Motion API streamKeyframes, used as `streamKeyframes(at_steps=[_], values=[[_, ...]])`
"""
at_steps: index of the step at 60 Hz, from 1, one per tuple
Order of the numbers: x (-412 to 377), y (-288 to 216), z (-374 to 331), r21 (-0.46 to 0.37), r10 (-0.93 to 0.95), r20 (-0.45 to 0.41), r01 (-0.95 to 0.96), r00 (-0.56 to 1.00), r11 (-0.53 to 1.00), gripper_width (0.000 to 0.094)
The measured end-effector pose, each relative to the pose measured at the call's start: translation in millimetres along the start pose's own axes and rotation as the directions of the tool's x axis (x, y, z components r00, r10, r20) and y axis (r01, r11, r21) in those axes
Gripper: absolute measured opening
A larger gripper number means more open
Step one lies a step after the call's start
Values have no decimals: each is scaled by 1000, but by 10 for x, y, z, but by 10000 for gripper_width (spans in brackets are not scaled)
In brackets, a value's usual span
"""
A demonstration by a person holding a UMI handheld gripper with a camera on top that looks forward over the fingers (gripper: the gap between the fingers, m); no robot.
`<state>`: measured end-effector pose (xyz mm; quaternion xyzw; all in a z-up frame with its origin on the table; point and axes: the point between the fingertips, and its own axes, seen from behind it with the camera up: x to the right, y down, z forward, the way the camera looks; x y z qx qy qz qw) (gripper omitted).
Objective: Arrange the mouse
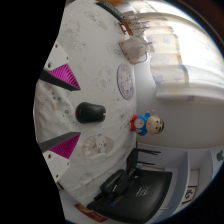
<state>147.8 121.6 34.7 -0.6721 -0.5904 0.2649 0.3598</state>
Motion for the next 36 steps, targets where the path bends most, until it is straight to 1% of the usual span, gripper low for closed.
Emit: streamKeyframes(at_steps=[10, 17, 29, 36], values=[[56, -8, 574, -31, 3, 43, -2, 999, 1000, 860], [26, -61, 834, -50, -14, 68, 17, 998, 999, 860], [-98, -238, 1146, -51, -19, 126, 25, 992, 998, 856], [-131, -327, 1264, -52, -25, 135, 33, 990, 998, 858]])
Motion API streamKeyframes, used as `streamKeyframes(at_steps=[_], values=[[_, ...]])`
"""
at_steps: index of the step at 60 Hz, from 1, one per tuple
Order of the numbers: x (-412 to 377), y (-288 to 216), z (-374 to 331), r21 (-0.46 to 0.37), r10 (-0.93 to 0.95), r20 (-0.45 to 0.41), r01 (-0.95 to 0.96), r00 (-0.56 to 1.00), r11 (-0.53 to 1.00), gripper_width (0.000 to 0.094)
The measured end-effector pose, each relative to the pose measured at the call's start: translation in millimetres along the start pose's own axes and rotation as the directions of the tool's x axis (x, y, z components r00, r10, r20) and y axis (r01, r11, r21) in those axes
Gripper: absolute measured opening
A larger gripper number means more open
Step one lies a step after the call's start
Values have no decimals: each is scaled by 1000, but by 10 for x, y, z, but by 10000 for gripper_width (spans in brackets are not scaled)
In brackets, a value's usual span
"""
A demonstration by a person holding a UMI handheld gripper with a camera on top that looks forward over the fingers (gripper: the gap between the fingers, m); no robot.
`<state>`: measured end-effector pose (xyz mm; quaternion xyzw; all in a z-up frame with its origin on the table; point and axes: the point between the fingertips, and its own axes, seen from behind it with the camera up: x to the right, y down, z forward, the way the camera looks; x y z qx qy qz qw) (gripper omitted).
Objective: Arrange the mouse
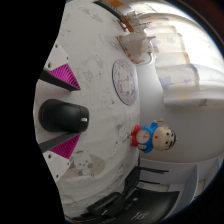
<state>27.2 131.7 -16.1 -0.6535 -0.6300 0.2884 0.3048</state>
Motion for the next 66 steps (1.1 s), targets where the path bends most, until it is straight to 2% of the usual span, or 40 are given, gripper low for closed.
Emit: streamKeyframes(at_steps=[8, 15, 20, 27, 36, 41, 46, 51, 55, 60, 66], values=[[-53, -75, 72, -1, 2, 28, -2, 1000, 1000, 834], [-53, -82, 107, -3, -34, 20, 34, 999, 999, 695], [-98, -74, 103, -5, -49, 36, 49, 998, 999, 526], [-85, -89, 96, -10, -84, 17, 84, 996, 996, 473], [-152, -396, 43, -9, -72, 21, 72, 997, 997, 457], [-281, -900, 28, 45, -90, 24, 89, 996, 995, 456], [-578, -1463, 131, 94, -64, 74, 57, 995, 994, 457], [-925, -1976, 394, 139, -39, 128, 21, 991, 990, 456], [-1134, -2232, 738, 167, -49, 131, 26, 990, 986, 453], [-1337, -2253, 1279, 143, -66, 117, 49, 991, 989, 456], [-1424, -1953, 1801, 37, -113, 85, 110, 990, 993, 459]])
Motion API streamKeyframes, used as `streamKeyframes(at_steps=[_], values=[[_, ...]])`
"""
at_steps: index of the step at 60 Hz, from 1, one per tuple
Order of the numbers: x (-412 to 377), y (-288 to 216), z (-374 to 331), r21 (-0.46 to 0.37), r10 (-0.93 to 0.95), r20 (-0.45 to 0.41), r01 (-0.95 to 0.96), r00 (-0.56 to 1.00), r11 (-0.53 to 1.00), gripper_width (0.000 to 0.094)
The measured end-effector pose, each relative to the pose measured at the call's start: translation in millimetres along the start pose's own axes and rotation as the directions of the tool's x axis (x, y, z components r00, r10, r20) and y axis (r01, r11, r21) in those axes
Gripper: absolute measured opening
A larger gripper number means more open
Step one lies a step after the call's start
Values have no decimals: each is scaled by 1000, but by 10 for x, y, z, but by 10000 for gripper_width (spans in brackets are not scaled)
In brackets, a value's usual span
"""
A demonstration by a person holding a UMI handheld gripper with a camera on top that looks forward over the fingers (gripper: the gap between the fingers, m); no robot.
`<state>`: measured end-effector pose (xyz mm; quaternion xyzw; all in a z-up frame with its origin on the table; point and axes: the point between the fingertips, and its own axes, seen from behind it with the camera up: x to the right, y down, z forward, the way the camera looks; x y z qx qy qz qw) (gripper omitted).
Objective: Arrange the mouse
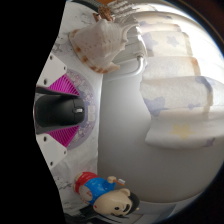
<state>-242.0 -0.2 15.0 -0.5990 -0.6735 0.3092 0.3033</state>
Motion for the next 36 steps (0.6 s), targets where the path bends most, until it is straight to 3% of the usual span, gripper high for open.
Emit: streamKeyframes(at_steps=[5, 8, 13, 15, 21, 36], values=[[-21, 161, 184, -22, -35, -10, 35, 999, 999, 492], [-30, 164, 218, -12, -51, -10, 51, 999, 999, 564], [-80, 134, 134, -12, -68, 7, 69, 998, 998, 865], [-102, 120, 20, -17, -74, 23, 74, 997, 997, 830], [-89, 78, -585, -11, -16, 24, 16, 1000, 1000, 856], [-51, 951, -2505, -204, -4, 22, 9, 1000, 979, 851]])
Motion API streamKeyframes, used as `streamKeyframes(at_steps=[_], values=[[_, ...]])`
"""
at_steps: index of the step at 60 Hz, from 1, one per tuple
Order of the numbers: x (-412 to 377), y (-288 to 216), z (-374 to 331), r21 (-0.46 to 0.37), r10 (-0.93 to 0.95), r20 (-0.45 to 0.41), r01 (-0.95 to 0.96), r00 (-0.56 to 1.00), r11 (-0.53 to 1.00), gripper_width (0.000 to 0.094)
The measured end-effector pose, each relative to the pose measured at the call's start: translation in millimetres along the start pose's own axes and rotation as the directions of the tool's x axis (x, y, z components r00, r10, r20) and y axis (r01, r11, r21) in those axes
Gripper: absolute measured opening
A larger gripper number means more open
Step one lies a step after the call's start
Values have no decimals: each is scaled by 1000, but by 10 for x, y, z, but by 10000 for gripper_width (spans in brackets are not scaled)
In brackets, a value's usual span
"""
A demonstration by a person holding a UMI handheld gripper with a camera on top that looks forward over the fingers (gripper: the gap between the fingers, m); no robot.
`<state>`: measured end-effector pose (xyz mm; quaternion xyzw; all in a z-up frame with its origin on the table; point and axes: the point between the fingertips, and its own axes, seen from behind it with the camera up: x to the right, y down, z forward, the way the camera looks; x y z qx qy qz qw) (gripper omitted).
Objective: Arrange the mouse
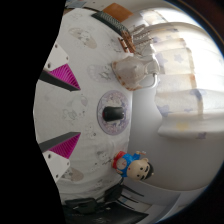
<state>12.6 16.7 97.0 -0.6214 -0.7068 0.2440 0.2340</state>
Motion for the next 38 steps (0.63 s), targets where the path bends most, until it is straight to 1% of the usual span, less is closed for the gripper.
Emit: streamKeyframes(at_steps=[7, 12, 18, 30, 34, 38], values=[[-23, 433, -519, -34, -27, 5, 27, 1000, 999, 855], [-88, 572, -751, -26, -27, 29, 27, 999, 999, 856], [-69, 575, -870, -2, -12, 23, 12, 1000, 1000, 853], [197, 463, -902, 36, -31, -60, 33, 998, 999, 855], [230, 440, -906, 49, -38, -64, 41, 997, 998, 854], [226, 457, -912, 42, -33, -67, 36, 997, 998, 854]])
